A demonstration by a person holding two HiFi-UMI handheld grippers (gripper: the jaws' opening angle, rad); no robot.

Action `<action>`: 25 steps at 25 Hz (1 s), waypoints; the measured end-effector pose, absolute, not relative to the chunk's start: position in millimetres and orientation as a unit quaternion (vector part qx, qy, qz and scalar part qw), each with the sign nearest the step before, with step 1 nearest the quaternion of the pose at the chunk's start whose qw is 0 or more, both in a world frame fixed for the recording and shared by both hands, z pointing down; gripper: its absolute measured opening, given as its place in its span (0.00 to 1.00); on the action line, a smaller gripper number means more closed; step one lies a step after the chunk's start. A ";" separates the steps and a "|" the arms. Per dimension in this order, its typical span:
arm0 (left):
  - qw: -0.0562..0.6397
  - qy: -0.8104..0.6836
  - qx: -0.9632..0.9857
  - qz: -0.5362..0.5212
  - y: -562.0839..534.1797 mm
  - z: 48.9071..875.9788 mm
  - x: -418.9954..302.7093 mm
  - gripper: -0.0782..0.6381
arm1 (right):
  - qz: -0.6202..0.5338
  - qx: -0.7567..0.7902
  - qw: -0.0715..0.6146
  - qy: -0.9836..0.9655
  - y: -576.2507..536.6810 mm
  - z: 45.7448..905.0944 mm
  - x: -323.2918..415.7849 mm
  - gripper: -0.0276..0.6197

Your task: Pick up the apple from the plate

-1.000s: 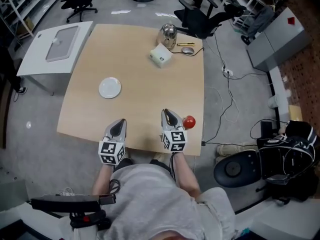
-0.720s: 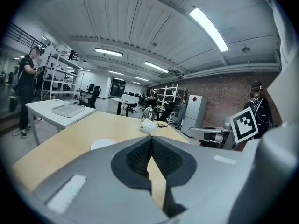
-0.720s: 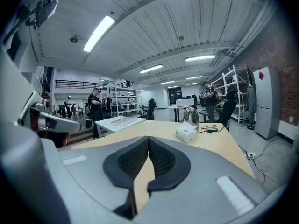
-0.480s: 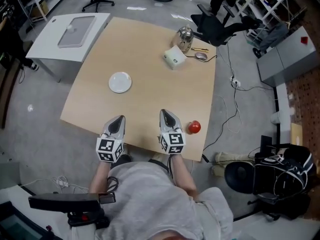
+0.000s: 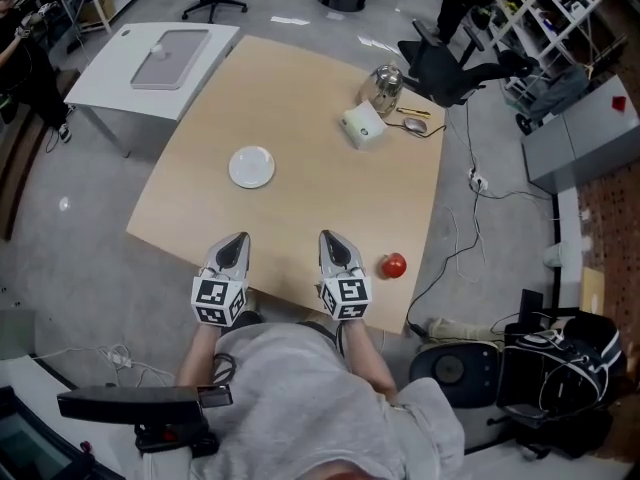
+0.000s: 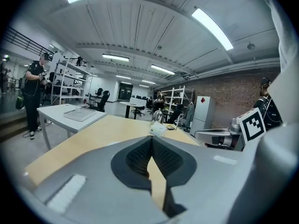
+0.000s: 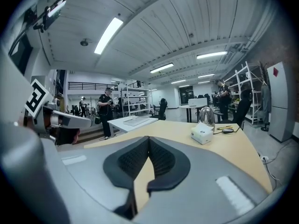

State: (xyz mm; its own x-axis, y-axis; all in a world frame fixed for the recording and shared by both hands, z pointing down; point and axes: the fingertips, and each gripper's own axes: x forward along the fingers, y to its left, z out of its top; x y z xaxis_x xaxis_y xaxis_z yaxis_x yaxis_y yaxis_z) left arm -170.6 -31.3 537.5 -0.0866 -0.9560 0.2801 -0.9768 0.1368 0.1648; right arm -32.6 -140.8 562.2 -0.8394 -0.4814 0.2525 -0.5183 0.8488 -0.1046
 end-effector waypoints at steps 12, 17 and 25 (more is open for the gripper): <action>0.151 -0.729 0.667 0.033 -33.7 531.3 -178.9 0.13 | 0.079 0.253 0.107 -0.958 -125.1 562.1 -42.2 0.05; 0.148 -0.726 0.671 0.037 -39.2 531.0 -181.8 0.13 | 0.077 0.260 0.105 -0.957 -130.5 562.0 -43.2 0.05; 0.149 -0.721 0.676 0.040 -50.8 532.8 -179.7 0.13 | 0.076 0.268 0.106 -0.955 -140.2 562.6 -38.8 0.05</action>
